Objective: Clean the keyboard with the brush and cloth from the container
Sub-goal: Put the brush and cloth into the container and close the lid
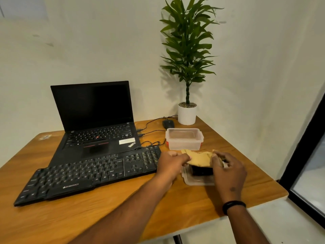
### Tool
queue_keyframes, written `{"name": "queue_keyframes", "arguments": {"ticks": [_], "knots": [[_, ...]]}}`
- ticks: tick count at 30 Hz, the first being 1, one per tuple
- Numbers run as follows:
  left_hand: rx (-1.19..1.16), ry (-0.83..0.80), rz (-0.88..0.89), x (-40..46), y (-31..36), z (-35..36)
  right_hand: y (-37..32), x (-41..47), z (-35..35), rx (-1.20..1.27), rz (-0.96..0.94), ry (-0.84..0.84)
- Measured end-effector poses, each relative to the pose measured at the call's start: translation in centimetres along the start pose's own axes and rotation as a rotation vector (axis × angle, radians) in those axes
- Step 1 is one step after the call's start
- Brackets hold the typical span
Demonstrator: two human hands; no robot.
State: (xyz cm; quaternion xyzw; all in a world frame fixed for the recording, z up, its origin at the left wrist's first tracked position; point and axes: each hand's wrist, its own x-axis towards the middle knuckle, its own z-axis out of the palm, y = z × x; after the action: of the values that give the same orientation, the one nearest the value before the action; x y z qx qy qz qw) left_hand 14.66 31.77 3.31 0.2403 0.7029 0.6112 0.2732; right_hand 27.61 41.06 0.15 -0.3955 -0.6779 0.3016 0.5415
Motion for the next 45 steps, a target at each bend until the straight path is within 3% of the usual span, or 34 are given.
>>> {"name": "queue_keyframes", "arguments": {"ticks": [10,16,22,27,32,37,42,45], "knots": [[0.195,0.119,0.184,8.2,4.4,-3.0,-3.3,9.5,6.0,-0.086,-0.054,-0.152],[0.504,0.134,0.193,12.9,3.6,-4.0,-2.9,11.4,9.1,-0.390,-0.083,-0.297],[0.684,0.105,0.246,15.5,3.5,-3.7,-1.9,12.5,11.0,-0.645,-0.152,-0.332],[1.051,0.074,0.351,16.2,4.0,-2.8,-2.0,13.4,11.3,-0.848,-0.206,-0.387],[1.143,-0.047,0.651,16.8,4.1,-2.0,-1.4,13.8,12.4,-0.625,-0.235,-0.480],[1.383,-0.293,0.600,16.9,4.0,-1.1,-1.7,12.4,13.4,-0.686,-0.290,-0.748],[1.404,-0.321,0.576,15.7,4.7,-1.2,-3.0,12.0,13.0,-0.766,-0.284,-0.841],[1.284,-0.190,0.667,15.1,4.4,-1.6,-4.1,12.1,11.6,-0.664,-0.256,-0.842]]}}
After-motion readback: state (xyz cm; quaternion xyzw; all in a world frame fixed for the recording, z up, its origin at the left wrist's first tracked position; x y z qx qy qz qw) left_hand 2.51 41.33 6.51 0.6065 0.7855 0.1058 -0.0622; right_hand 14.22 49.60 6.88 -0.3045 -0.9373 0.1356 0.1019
